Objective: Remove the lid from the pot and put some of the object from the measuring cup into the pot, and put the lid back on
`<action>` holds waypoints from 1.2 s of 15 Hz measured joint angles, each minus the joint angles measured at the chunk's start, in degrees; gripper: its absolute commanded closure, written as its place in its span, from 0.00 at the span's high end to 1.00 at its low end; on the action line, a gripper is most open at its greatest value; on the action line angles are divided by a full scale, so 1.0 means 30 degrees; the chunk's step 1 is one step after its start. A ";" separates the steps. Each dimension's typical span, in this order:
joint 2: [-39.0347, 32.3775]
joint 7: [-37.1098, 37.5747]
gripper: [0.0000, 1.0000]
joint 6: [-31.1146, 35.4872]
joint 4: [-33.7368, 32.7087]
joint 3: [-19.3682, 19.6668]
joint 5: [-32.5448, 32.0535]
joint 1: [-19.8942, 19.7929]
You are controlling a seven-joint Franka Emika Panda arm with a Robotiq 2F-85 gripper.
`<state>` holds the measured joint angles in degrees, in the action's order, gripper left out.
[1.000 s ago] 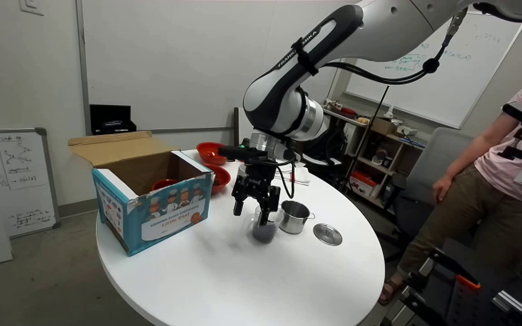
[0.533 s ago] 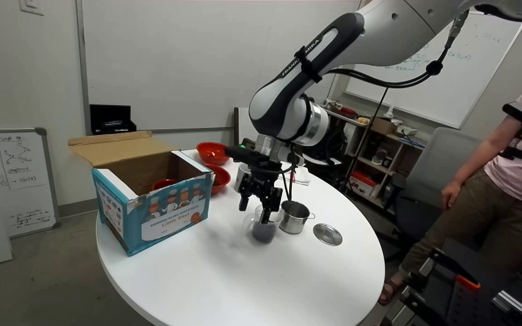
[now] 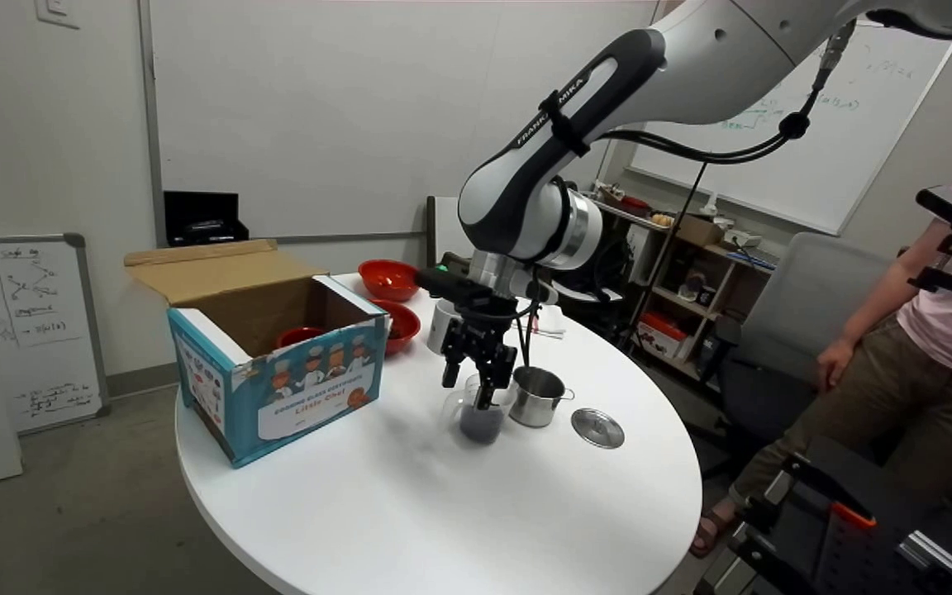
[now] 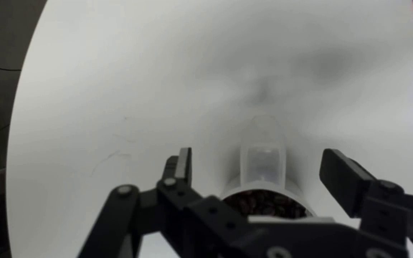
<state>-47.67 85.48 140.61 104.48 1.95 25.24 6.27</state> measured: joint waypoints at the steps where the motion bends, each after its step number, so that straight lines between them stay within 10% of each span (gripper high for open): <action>1: 0.0000 0.0101 0.51 0.0000 0.0000 0.0025 -0.0071 0.0036; 7: 0.0000 0.0648 0.06 0.0001 0.0000 0.0136 -0.0637 0.0248; 18: 0.0502 0.0952 0.09 -0.0144 0.0277 -0.0139 -0.1014 0.0191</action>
<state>-46.16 88.34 140.18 105.31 1.53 22.20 6.84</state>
